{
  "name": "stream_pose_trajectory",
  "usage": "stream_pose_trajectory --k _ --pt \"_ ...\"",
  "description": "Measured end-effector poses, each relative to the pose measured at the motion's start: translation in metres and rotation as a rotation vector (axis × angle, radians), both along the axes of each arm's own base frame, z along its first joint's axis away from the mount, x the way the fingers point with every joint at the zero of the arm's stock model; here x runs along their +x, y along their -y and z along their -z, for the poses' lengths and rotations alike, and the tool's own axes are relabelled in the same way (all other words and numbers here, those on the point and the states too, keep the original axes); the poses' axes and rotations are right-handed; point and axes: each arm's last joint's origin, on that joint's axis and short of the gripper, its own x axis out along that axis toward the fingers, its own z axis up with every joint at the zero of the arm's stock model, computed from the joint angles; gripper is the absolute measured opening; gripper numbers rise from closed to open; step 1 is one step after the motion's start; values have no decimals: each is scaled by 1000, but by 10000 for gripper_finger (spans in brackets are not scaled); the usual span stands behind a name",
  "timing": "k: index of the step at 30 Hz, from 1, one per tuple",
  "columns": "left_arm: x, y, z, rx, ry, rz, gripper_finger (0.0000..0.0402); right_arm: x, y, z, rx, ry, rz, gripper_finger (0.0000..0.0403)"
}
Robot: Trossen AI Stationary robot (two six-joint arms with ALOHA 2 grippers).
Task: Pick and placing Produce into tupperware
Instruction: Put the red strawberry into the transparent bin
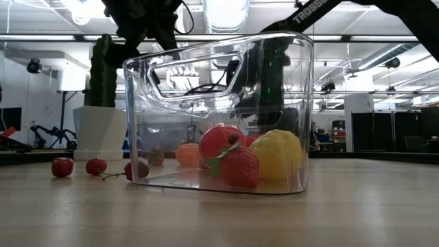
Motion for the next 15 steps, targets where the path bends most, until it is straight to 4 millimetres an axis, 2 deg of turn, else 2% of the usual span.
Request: stream_pose_trajectory --k 3,6,11,15 --pt "0 0 0 0 -1 0 299 -6 -2 -21 -7 23 11 140" --pt "0 0 1 4 -3 1 299 -14 -10 -54 -9 104 17 140" --pt "0 0 1 5 -3 -2 299 -25 -39 -109 43 315 -38 140" --pt "0 0 1 3 -3 -3 299 -25 -59 -132 59 449 -52 141"
